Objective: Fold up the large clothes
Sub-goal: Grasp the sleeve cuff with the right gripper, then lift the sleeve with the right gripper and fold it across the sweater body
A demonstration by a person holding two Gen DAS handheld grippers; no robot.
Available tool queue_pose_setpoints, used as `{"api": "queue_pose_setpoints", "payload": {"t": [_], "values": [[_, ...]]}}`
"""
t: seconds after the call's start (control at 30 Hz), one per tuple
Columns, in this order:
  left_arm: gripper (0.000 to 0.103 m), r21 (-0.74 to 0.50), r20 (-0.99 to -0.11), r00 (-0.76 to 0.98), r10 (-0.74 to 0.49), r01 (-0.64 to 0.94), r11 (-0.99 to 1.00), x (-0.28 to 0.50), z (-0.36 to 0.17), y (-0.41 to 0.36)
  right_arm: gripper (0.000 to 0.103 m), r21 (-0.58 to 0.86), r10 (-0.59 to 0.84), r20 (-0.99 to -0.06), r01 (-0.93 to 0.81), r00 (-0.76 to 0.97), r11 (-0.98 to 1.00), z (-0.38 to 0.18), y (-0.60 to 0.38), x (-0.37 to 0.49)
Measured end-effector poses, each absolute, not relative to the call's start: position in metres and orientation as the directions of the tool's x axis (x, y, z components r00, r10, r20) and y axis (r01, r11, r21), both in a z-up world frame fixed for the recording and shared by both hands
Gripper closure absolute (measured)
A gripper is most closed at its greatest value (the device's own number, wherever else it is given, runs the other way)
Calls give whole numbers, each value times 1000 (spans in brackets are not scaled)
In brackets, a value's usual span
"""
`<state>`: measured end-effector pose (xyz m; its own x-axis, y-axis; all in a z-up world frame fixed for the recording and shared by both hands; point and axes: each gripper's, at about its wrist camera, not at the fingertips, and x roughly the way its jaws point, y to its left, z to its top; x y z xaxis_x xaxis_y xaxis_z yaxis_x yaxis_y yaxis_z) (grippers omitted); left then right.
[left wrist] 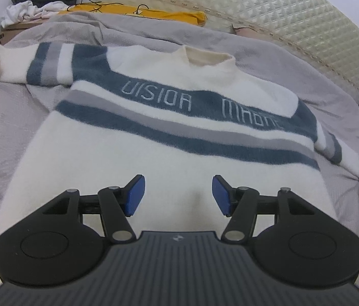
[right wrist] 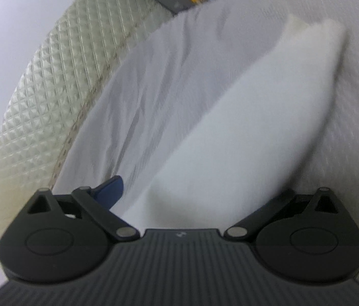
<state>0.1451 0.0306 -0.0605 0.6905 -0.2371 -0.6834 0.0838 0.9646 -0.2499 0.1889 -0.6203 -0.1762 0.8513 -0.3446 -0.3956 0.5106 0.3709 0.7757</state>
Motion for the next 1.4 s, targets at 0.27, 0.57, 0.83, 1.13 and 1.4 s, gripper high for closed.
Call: {"api": "queue_pose_setpoints", "payload": {"t": [0.27,0.57,0.83,1.13,1.4], "values": [[39,-247,-700,680,-221,60,967,164,-67,38,86,723,-424,-408,570,809,391,-188,-660,183],[39,-172,-735,656,-171,64,983,170,-72,38,87,554,-469,-443,645,764,526,-166,-647,198],[39,-125,-694,703,-157,98,987,157,-52,36,89,435,-467,-351,583,812,686,-88,-614,200],[39,-189,-641,741,-199,99,977,143,-29,61,89,291,-338,-184,380,923,878,25,-500,205],[39,-260,-566,793,-226,89,962,118,-3,98,90,215,-174,-69,185,982,959,101,-385,190]]}}
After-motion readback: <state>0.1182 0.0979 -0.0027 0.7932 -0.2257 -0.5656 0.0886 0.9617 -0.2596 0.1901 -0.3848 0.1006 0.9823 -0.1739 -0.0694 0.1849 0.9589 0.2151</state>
